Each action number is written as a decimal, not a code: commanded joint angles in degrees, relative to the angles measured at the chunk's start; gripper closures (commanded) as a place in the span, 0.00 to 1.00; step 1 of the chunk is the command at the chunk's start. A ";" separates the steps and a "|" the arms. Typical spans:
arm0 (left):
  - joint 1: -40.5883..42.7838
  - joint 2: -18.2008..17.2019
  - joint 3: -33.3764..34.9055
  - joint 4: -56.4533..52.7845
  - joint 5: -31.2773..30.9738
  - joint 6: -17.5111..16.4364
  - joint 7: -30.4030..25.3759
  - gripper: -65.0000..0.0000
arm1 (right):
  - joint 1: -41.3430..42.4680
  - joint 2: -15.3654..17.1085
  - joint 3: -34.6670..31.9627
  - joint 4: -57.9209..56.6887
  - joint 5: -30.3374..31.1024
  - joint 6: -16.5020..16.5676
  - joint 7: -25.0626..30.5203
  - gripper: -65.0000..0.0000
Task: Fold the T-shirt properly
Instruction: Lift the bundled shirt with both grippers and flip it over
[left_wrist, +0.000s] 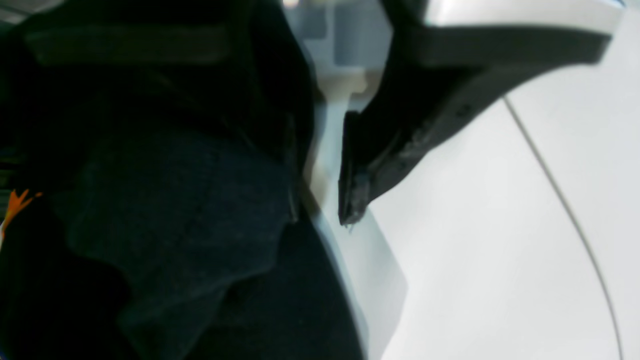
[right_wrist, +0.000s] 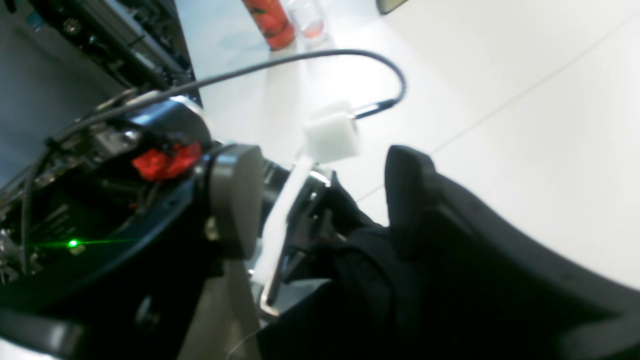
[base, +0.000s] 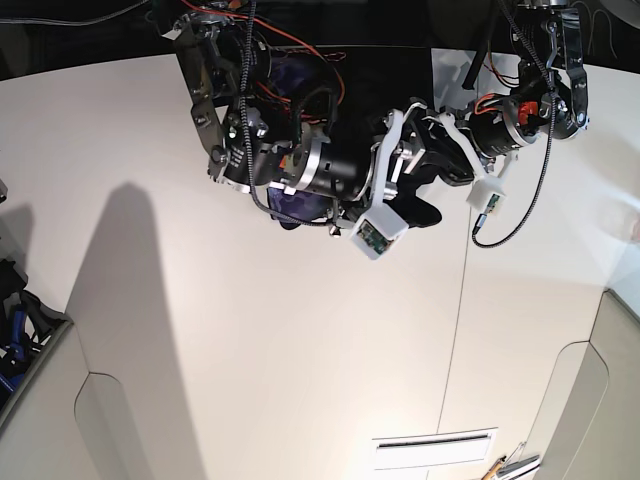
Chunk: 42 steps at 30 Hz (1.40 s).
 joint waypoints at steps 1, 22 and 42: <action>-0.44 -0.50 -0.17 1.05 -1.16 -0.07 -0.63 0.73 | 0.74 -0.63 -0.33 0.92 1.31 0.66 1.33 0.42; 7.67 2.12 -6.84 22.84 -28.35 -4.25 9.75 1.00 | 7.15 2.78 24.00 0.96 14.56 1.92 -18.25 1.00; 8.37 1.20 6.67 8.96 -0.39 0.68 4.26 1.00 | 3.65 6.80 20.00 -18.71 -1.27 0.92 -7.76 1.00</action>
